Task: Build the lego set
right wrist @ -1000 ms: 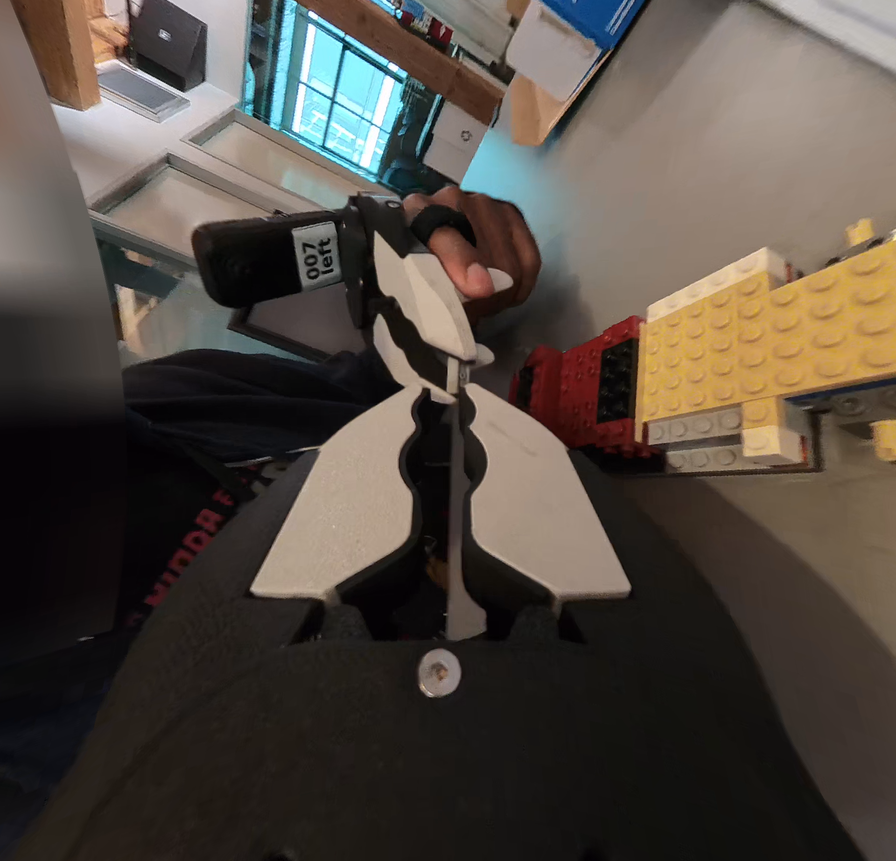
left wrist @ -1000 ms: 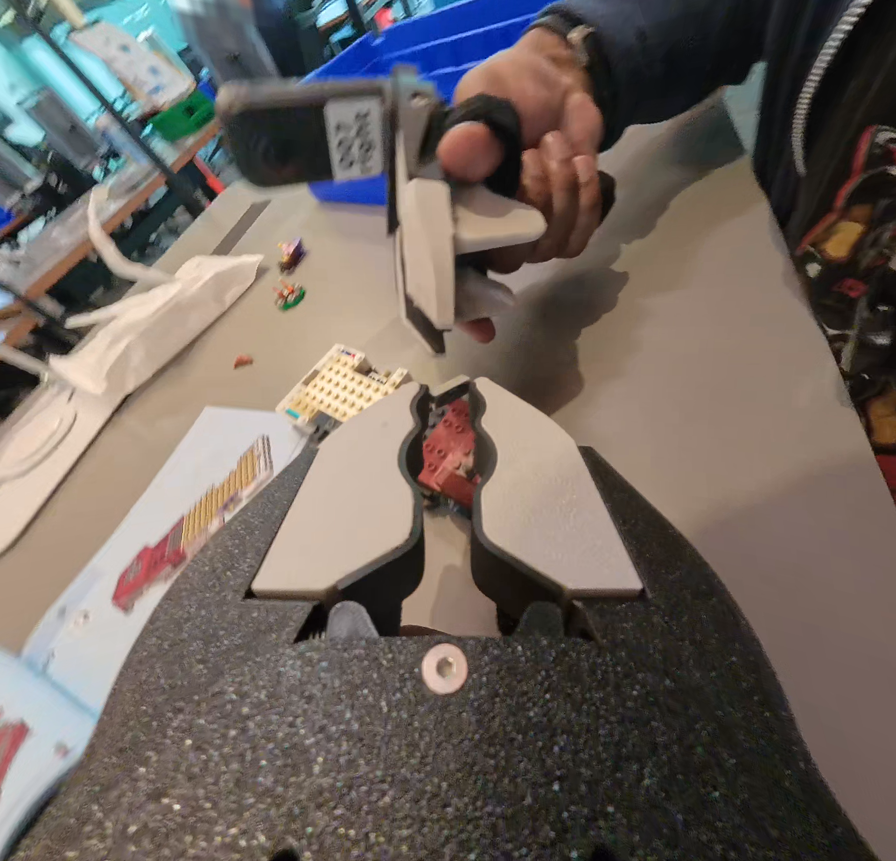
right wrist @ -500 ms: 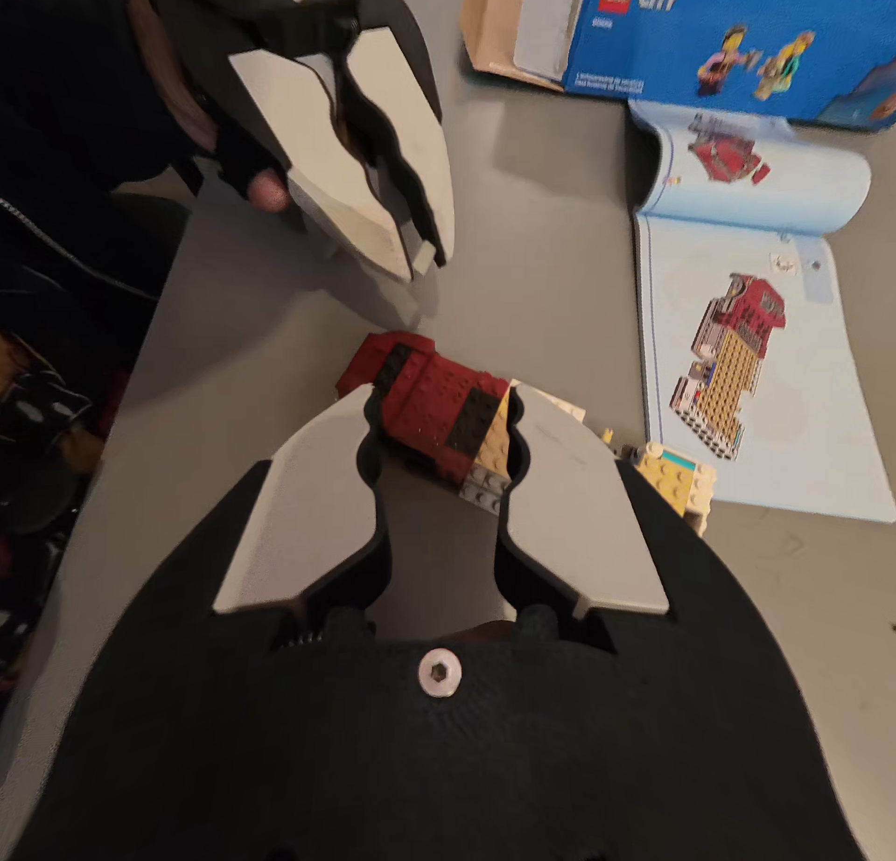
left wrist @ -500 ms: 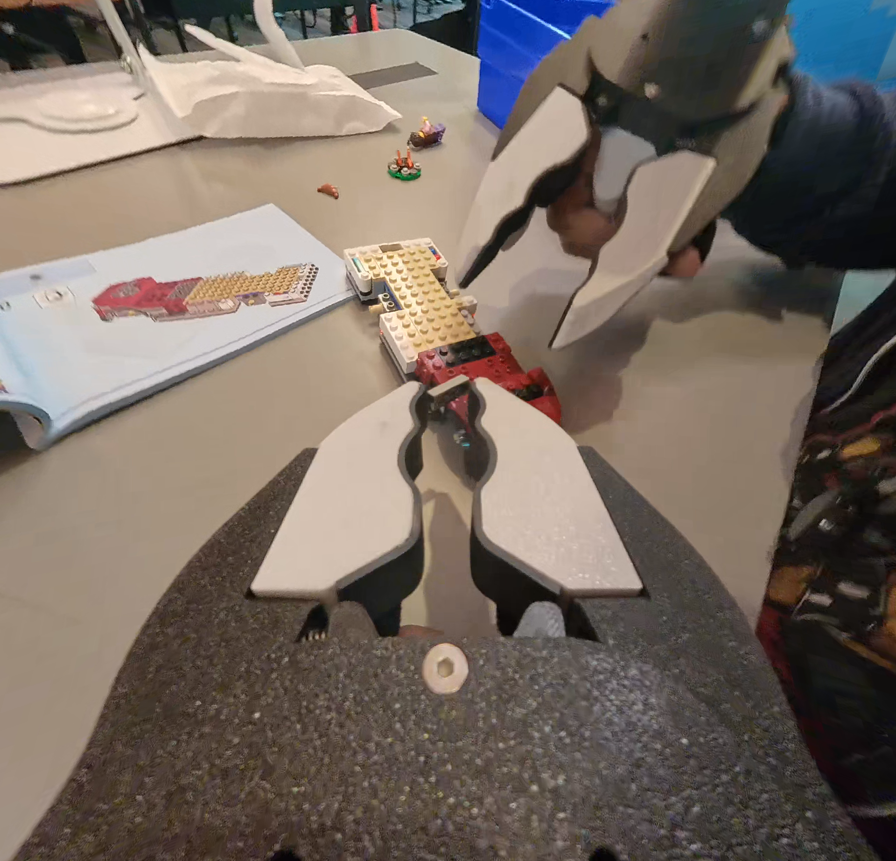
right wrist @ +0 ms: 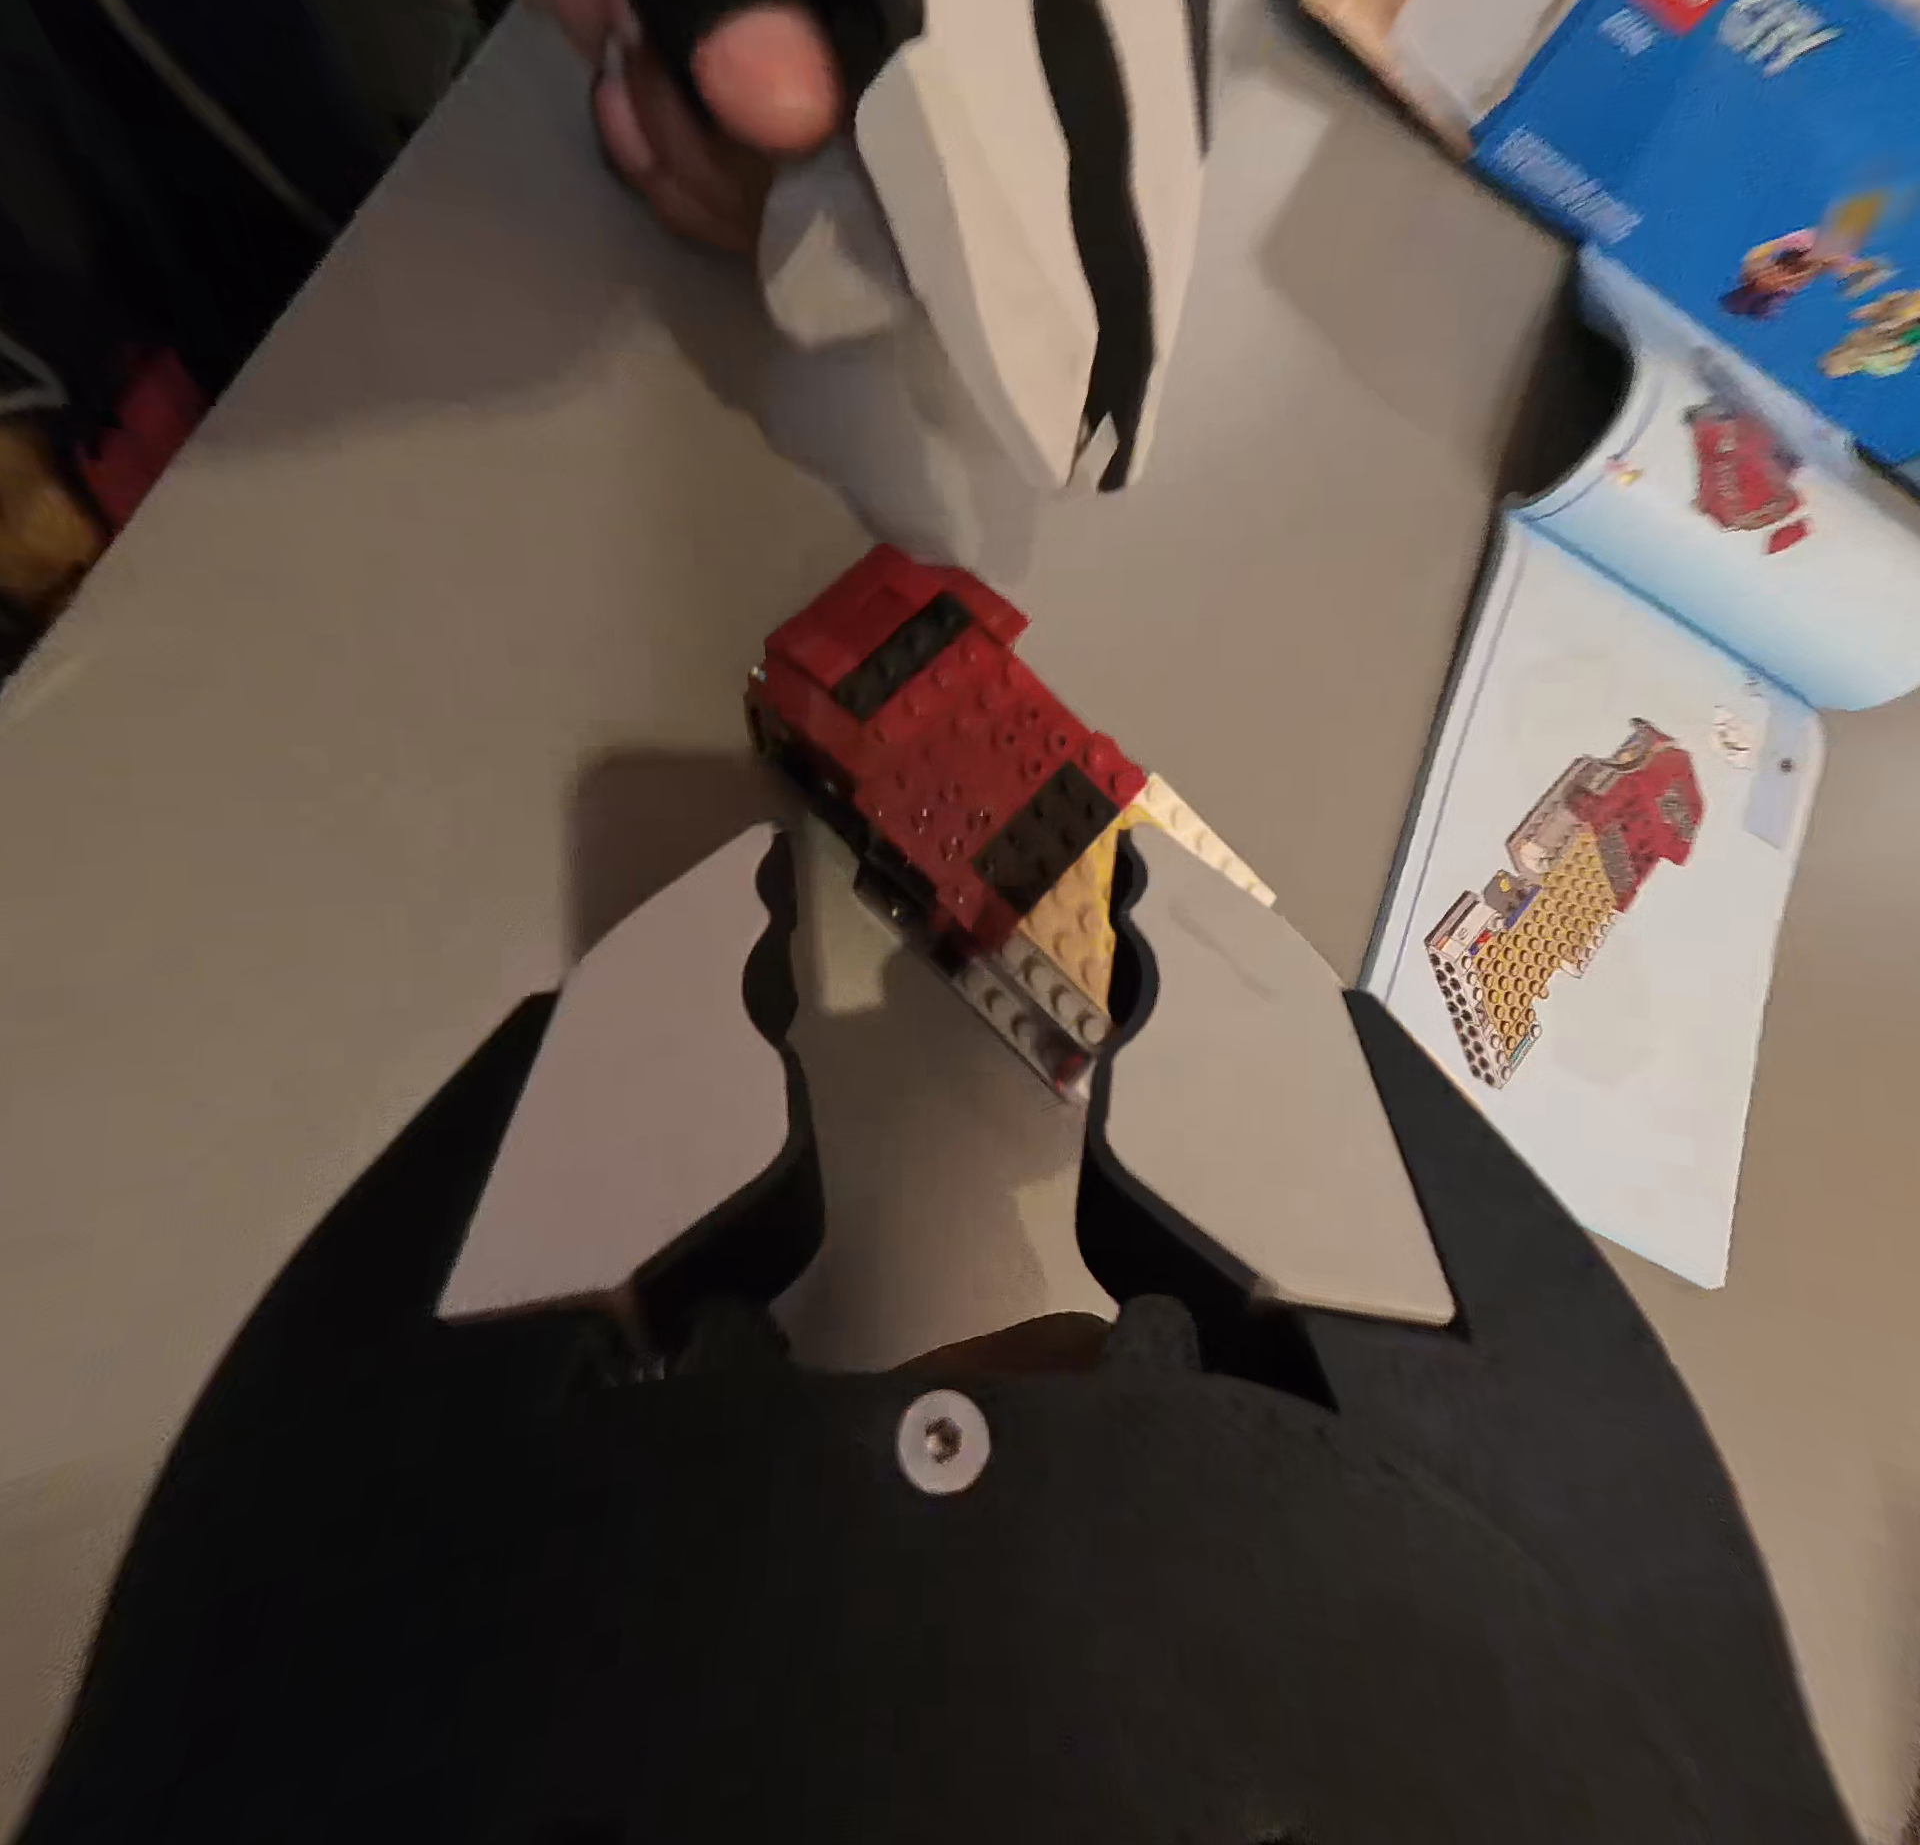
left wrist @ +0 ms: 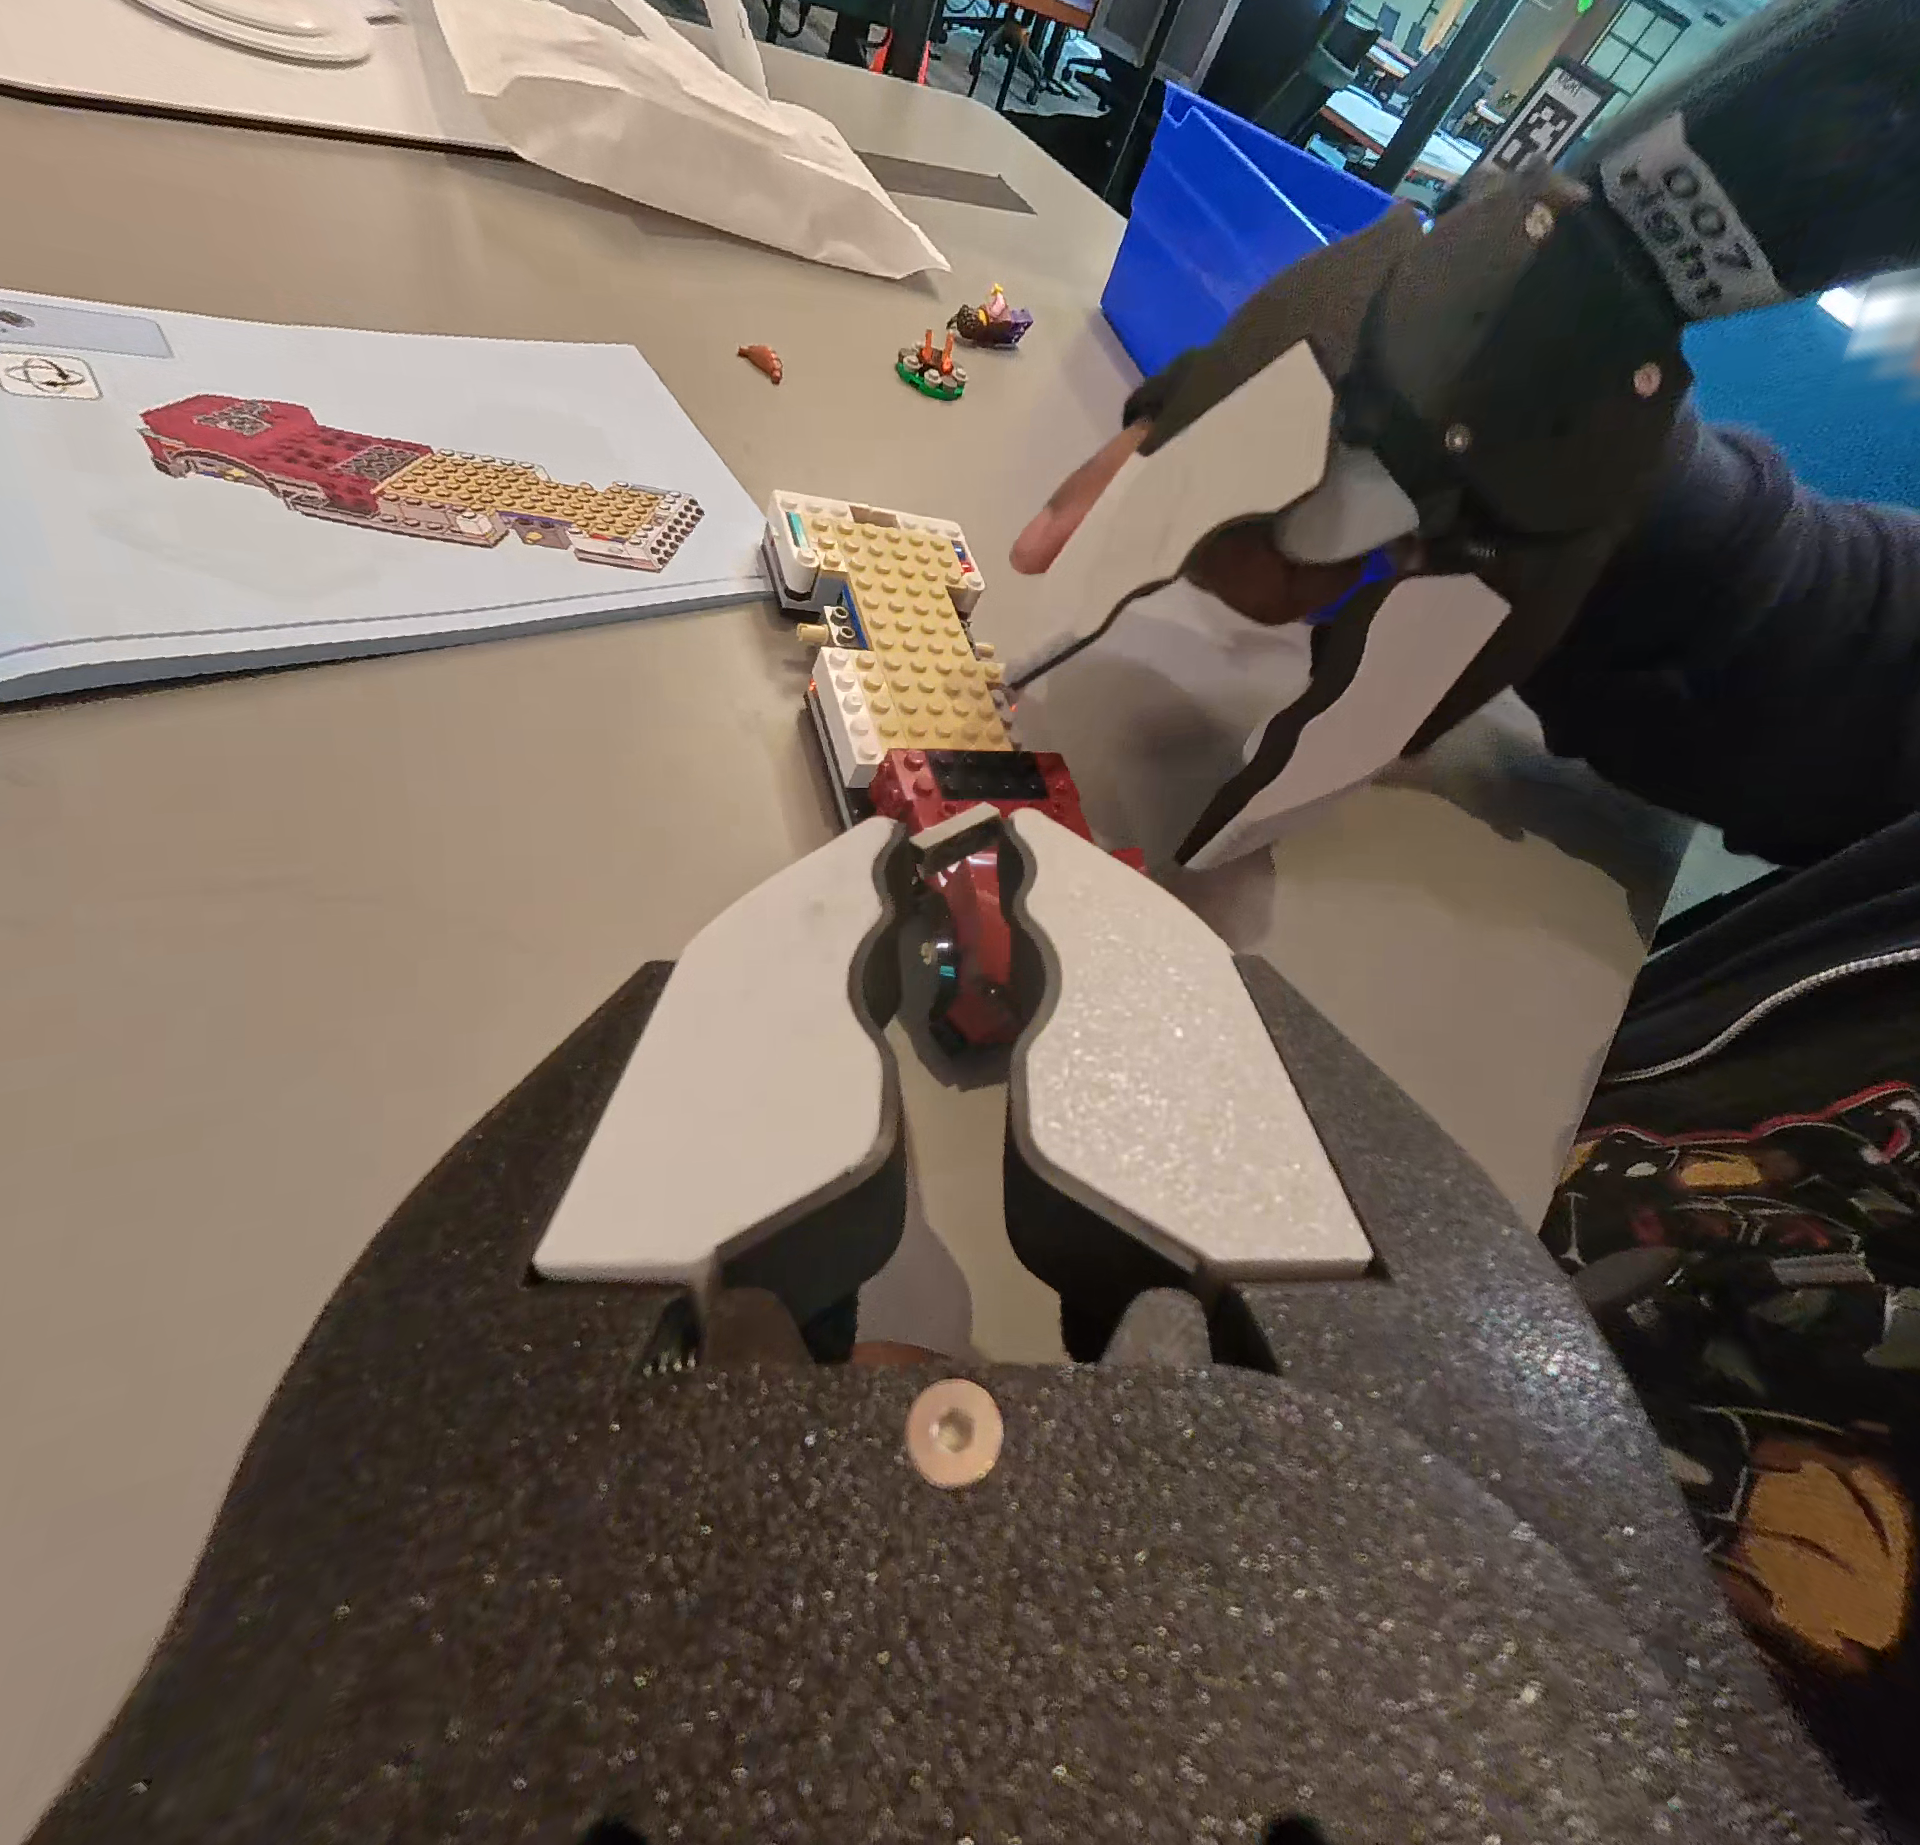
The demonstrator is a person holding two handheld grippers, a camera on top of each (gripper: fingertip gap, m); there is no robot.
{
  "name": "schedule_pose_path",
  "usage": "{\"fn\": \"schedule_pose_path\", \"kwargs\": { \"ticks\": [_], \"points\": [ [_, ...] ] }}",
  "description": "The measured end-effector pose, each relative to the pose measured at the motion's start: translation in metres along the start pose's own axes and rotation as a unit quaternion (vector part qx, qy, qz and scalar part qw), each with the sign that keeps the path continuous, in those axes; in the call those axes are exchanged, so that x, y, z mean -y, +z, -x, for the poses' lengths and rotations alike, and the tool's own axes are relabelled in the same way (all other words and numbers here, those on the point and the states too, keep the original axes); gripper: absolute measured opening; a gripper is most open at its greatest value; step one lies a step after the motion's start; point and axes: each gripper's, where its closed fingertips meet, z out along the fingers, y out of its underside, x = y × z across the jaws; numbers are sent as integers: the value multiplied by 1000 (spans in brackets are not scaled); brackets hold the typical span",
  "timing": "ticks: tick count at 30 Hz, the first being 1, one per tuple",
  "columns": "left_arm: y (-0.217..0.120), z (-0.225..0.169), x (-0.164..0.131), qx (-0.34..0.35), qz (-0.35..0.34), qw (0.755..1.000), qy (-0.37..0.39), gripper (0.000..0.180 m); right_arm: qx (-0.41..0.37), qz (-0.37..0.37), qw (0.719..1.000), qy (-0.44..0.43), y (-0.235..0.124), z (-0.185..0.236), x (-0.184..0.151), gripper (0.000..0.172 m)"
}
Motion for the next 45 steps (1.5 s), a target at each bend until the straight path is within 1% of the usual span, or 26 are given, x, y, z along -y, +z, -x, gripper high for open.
{"fn": "schedule_pose_path", "kwargs": {
  "ticks": [4, 6, 9, 11, 13, 15, 16, 17, 19, 20, 22, 24, 26, 28, 29, 31, 33, 34, 35, 37, 38, 41, 43, 45],
  "points": [
    [-6, 6, -4, 11, 11, 1000, 4, 16, 84, 37, 995, -36, -1, -1, 2, 79],
    [-9, 7, -5, 9, 12, 1000, 2, 16, 105, 64, 991, -60, 3, -7, 0, 82],
    [-15, 5, -7, 4, 10, 1000, 2, 16, 137, 115, 978, -109, 14, -7, -5, 83],
    [-19, 5, -8, 1, 9, 1000, 3, 16, 170, 151, 964, -137, 23, -3, -13, 82],
    [-23, 5, -10, 0, 11, 1000, 5, 16, 194, 170, 953, -157, 31, 0, -17, 83],
    [-27, 6, -12, 1, 13, 1000, 6, 16, 213, 190, 946, -155, 36, 1, -19, 77],
    [-29, 7, -13, 2, 13, 1000, 6, 16, 220, 199, 944, -147, 39, 2, -19, 71],
    [-31, 8, -13, 3, 13, 1000, 5, 16, 222, 205, 943, -139, 41, 2, -19, 71],
    [-35, 10, -13, 6, 10, 1000, 3, 16, 198, 217, 950, -109, 46, -4, -16, 71],
    [-38, 11, -13, 6, 6, 1000, 1, 16, 177, 227, 954, -80, 49, -8, -15, 71],
    [-42, 15, -12, 9, 0, 1000, -6, 16, 133, 248, 959, 8, 55, -16, -13, 70],
    [-44, 20, -11, 14, -6, 1000, -20, 16, 78, 265, 950, 146, 59, -25, -11, 70],
    [-46, 26, -8, 15, -12, 999, -35, 16, 34, 247, 929, 273, 64, -32, -6, 70],
    [-46, 30, -6, 13, -17, 999, -47, 16, 32, 213, 918, 332, 67, -30, 2, 71],
    [-46, 32, -5, 12, -20, 998, -51, 16, 29, 203, 917, 343, 67, -30, 4, 72],
    [-46, 35, -2, 11, -24, 998, -57, 16, -6, 186, 922, 340, 64, -35, 3, 80],
    [-45, 36, -1, 11, -29, 998, -63, 16, -46, 153, 928, 336, 57, -40, 6, 82],
    [-45, 36, 0, 10, -32, 997, -67, 16, -64, 131, 932, 332, 53, -41, 9, 81],
    [-43, 35, 1, 7, -35, 997, -73, 16, -81, 104, 938, 321, 49, -43, 16, 80],
    [-39, 32, 5, 1, -45, 995, -88, 16, -120, 50, 949, 286, 42, -44, 30, 70],
    [-37, 31, 7, 0, -52, 994, -98, 16, -139, 22, 956, 259, 38, -44, 38, 68],
    [-29, 27, 14, -9, -69, 990, -127, 16, -191, -53, 966, 165, 29, -39, 62, 51],
    [-25, 22, 20, -16, -79, 987, -140, 16, -219, -73, 967, 106, 27, -35, 70, 43],
    [-21, 19, 23, -17, -85, 985, -151, 16, -251, -79, 963, 61, 25, -35, 72, 41]
  ]
}}
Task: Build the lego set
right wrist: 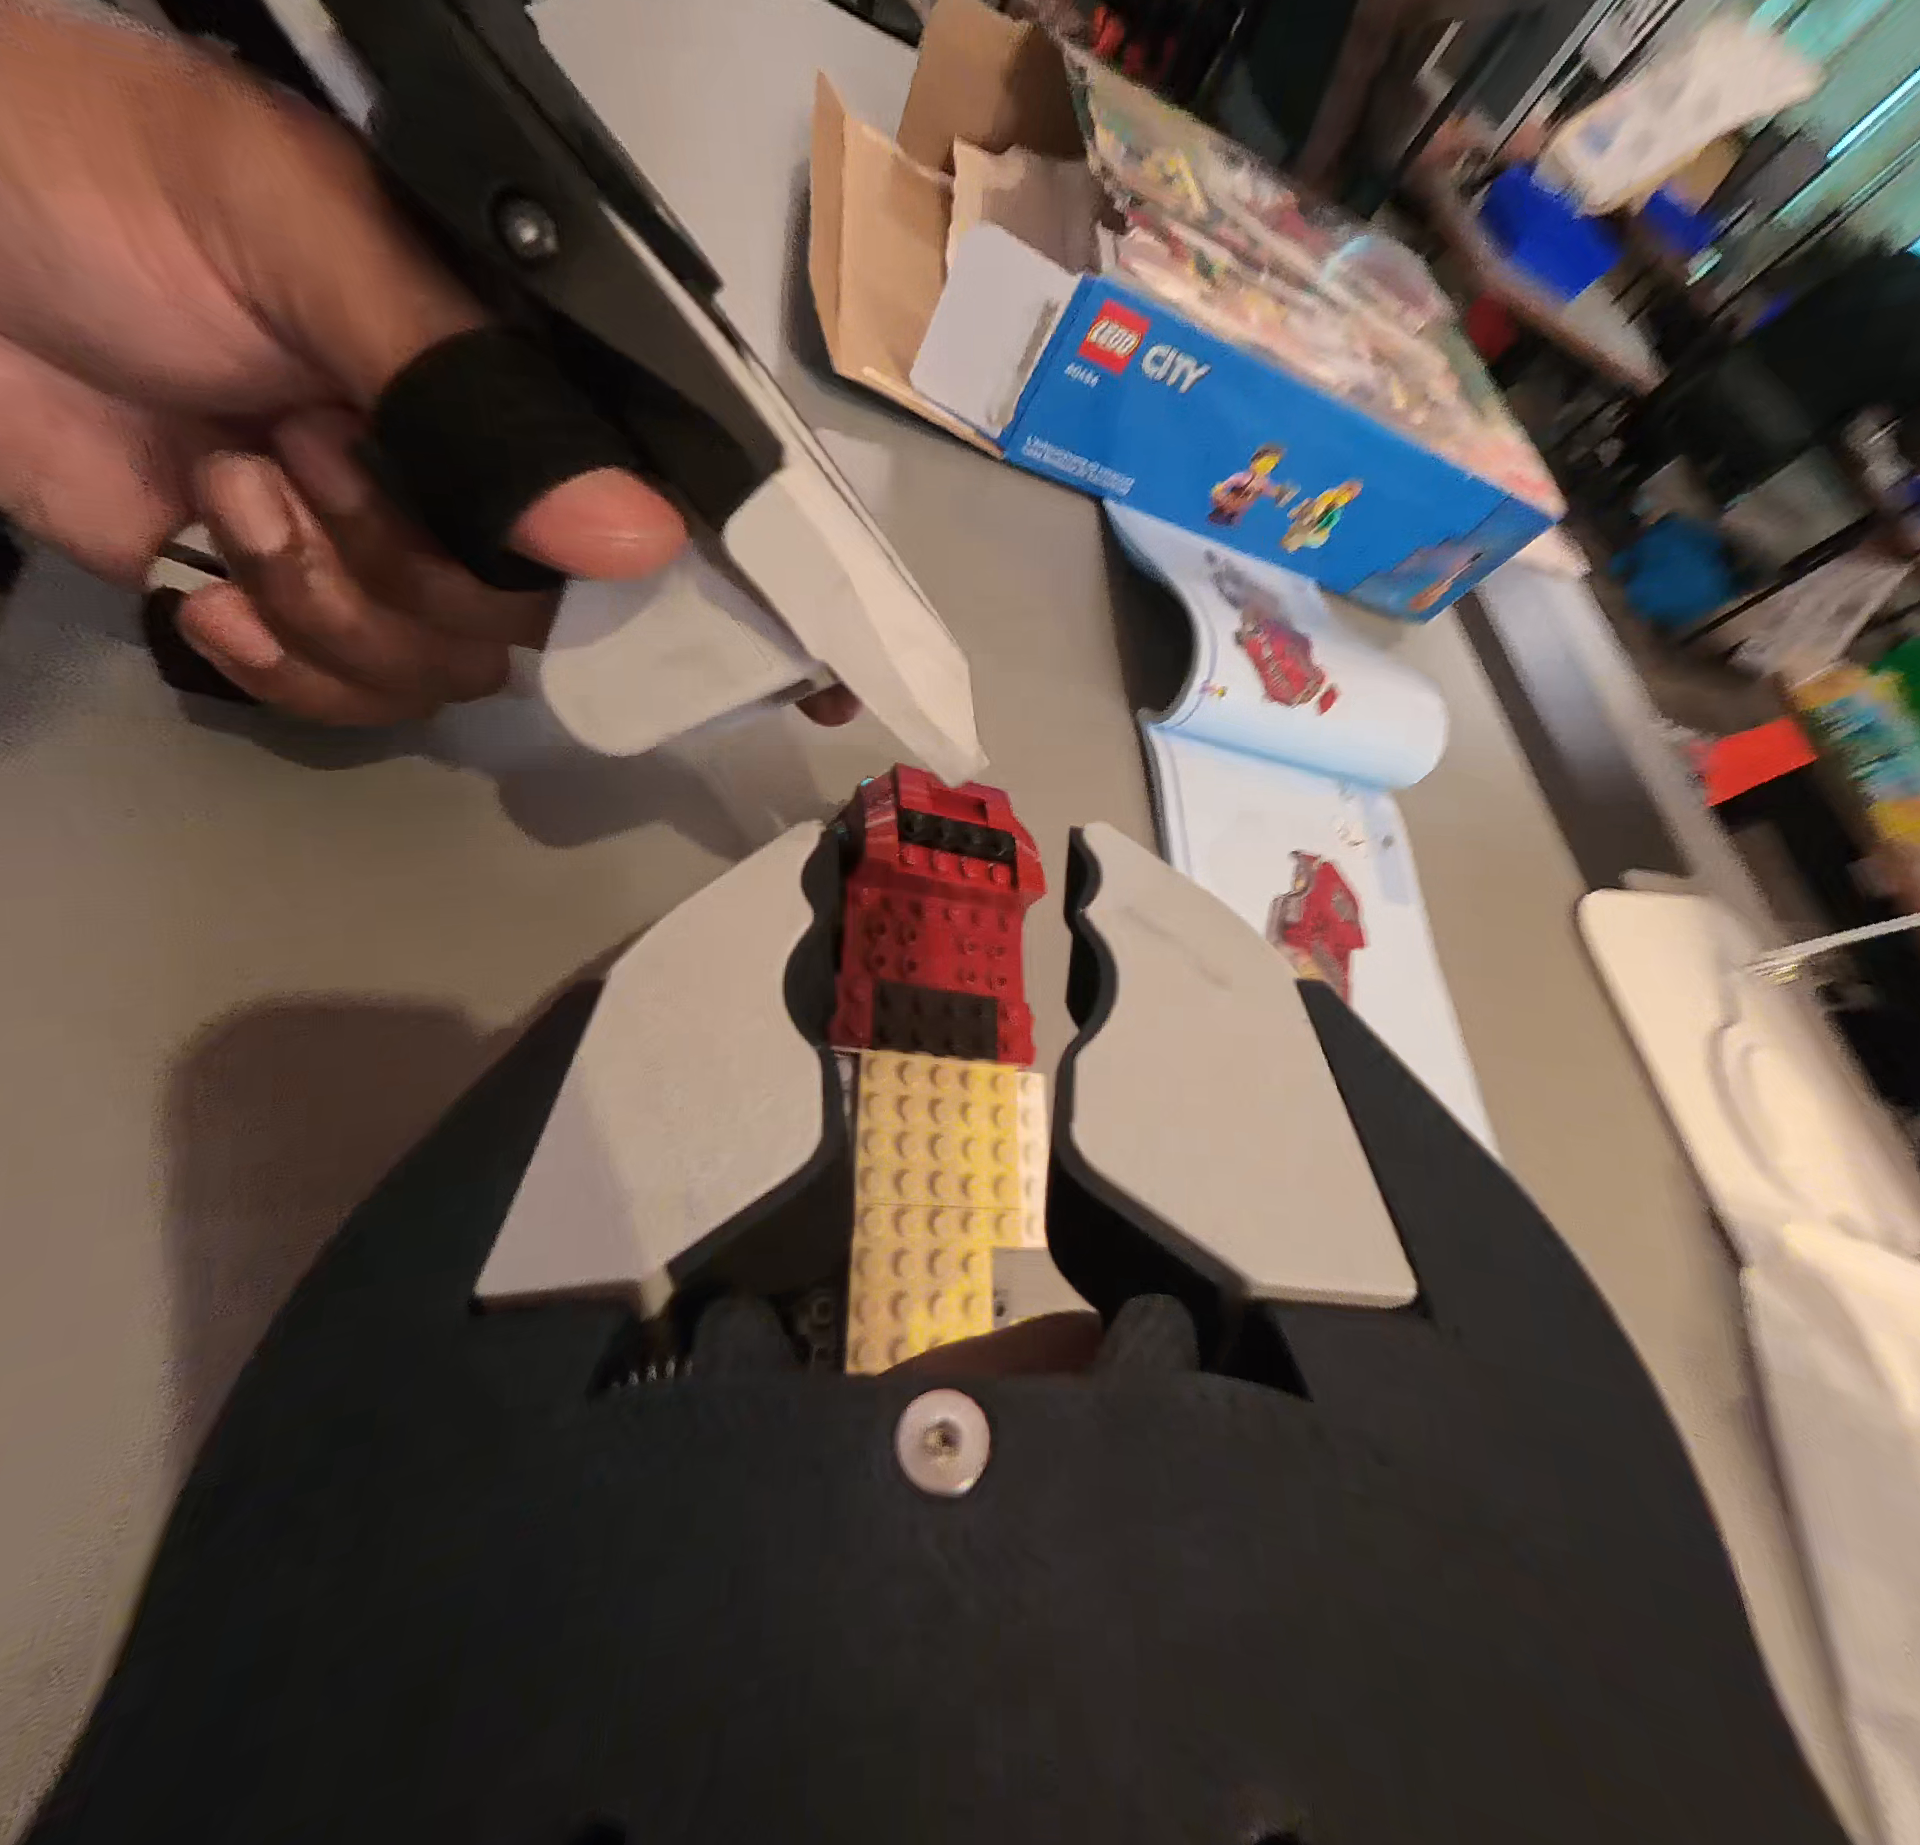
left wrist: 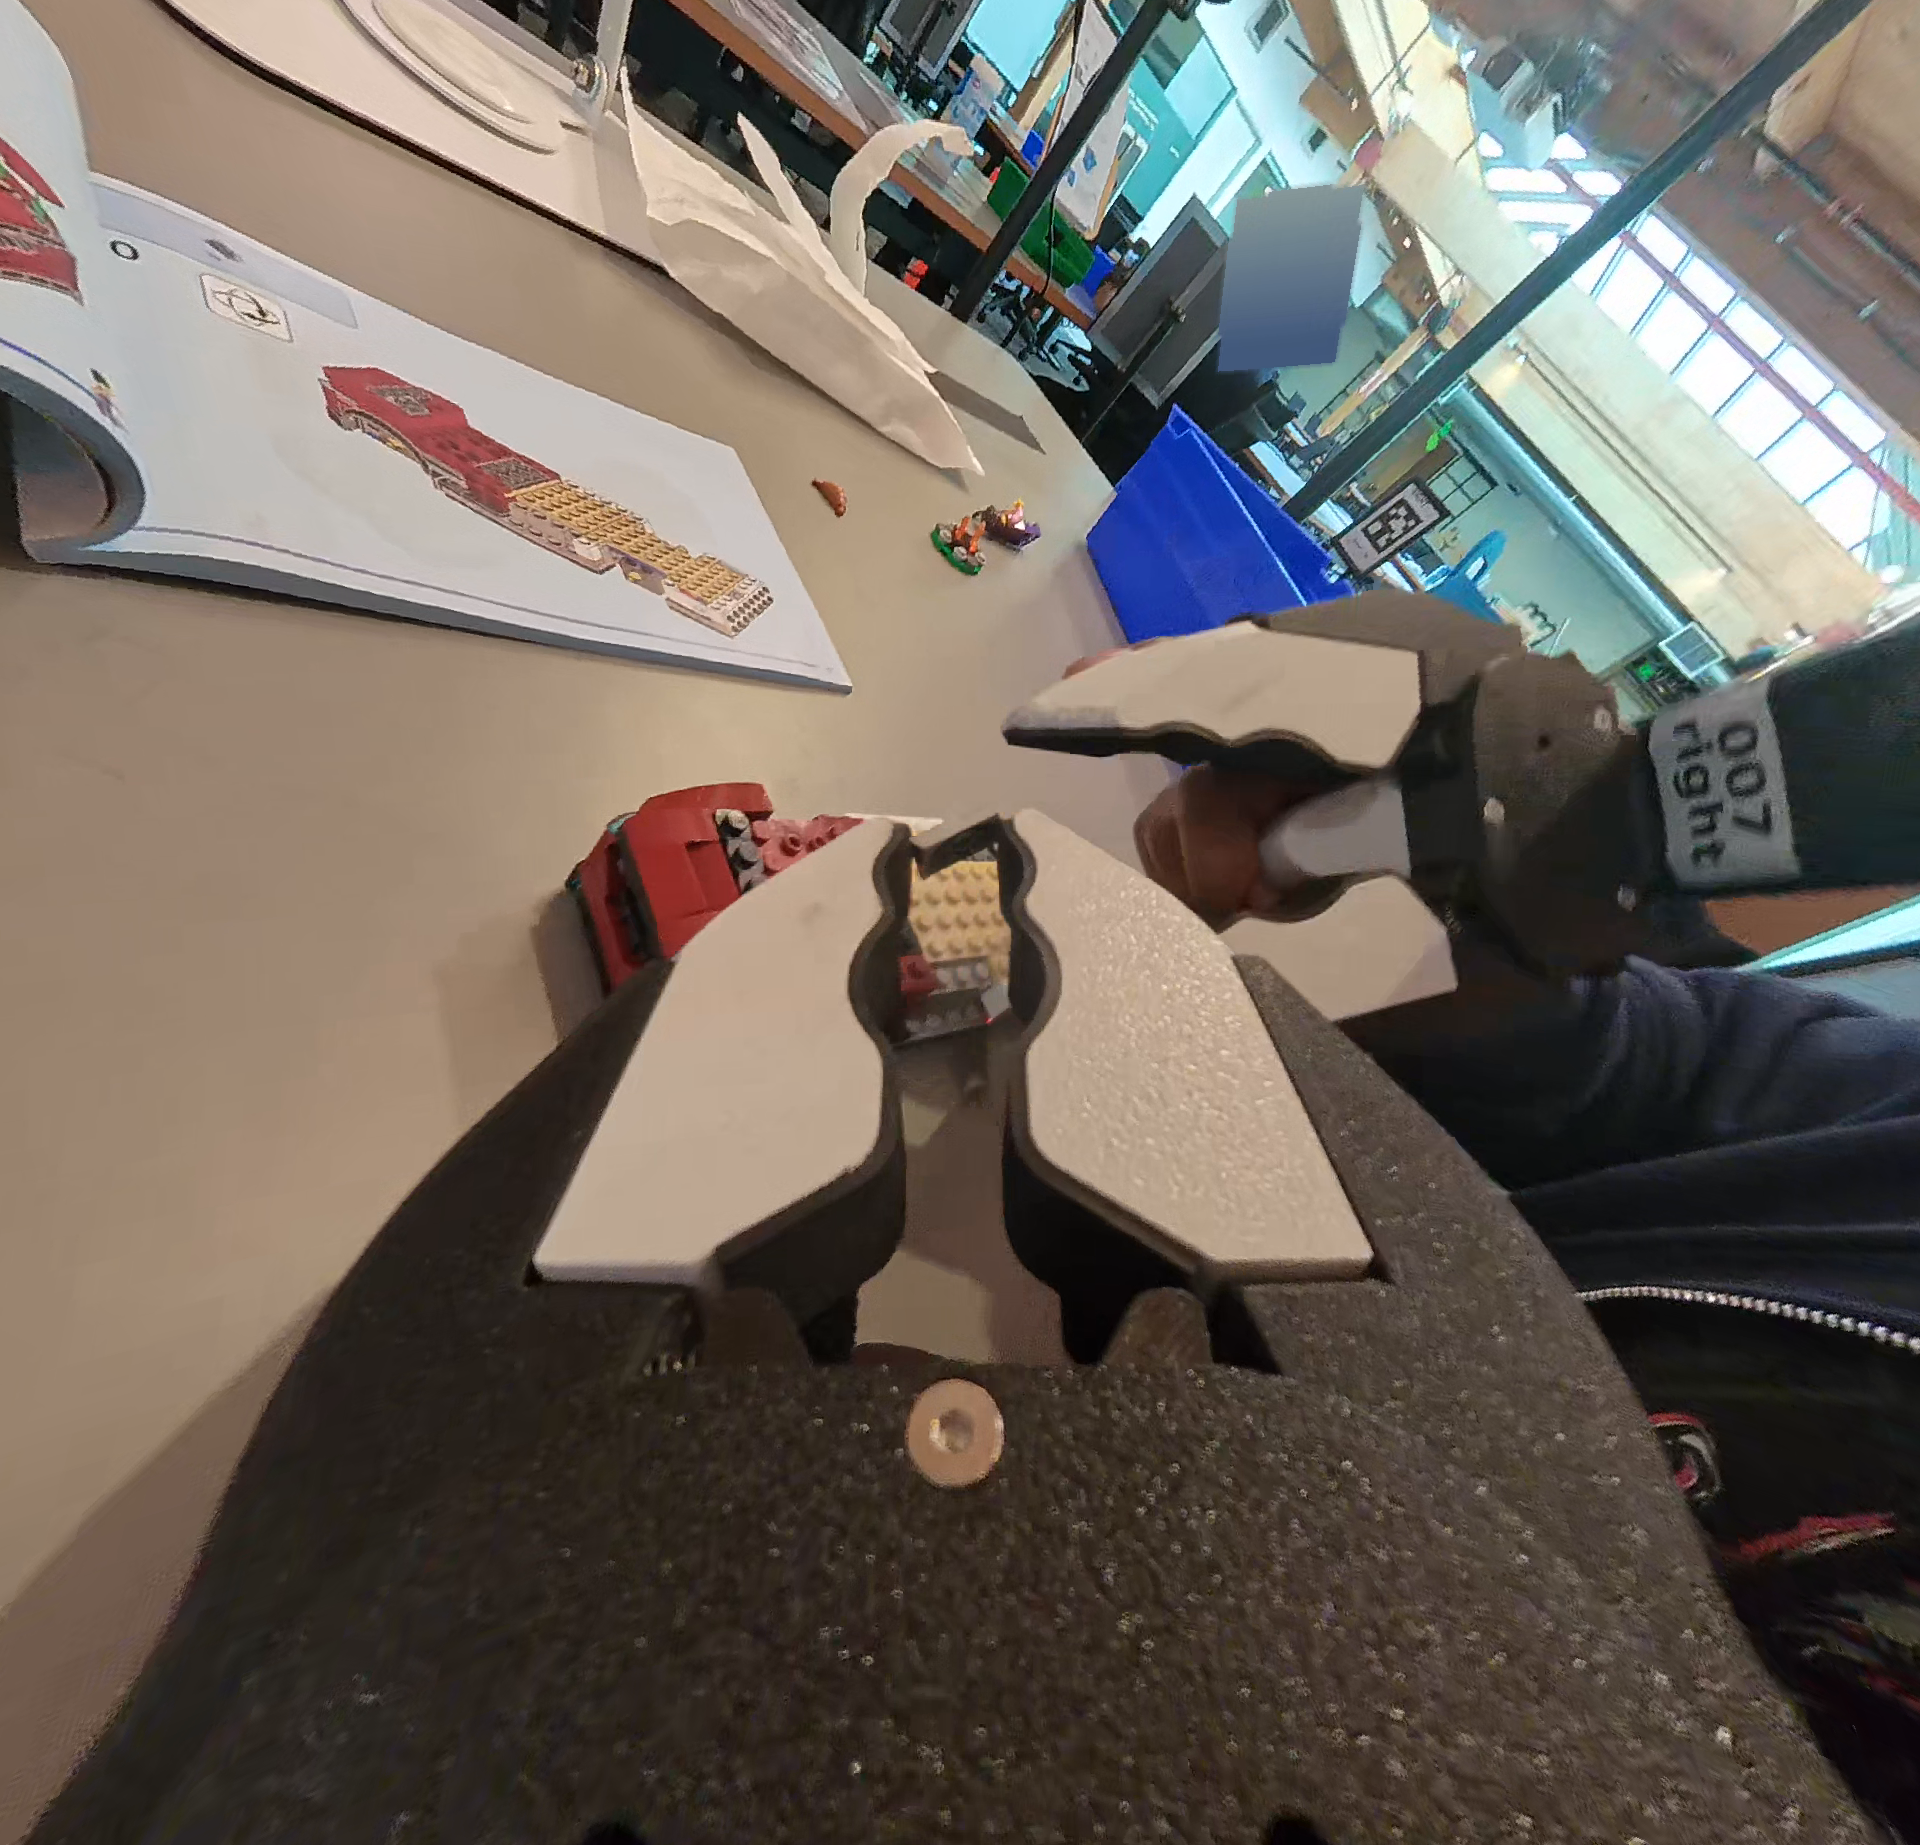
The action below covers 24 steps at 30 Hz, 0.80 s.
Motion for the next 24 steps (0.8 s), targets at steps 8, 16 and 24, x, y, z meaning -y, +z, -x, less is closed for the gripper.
{"fn": "schedule_pose_path", "kwargs": {
  "ticks": [8, 16, 24],
  "points": [
    [15, -16, -8, -37, 24, 998, -44, 16, -4, -44, 998, -49, -4, -4, -5, 29],
    [20, -27, -26, -53, 70, 995, -41, 16, 50, -67, 992, -89, -13, 10, -12, 13],
    [17, -31, -29, -65, 85, 994, -39, 16, 109, -87, 989, -53, -16, 16, -10, 8]
  ]
}}
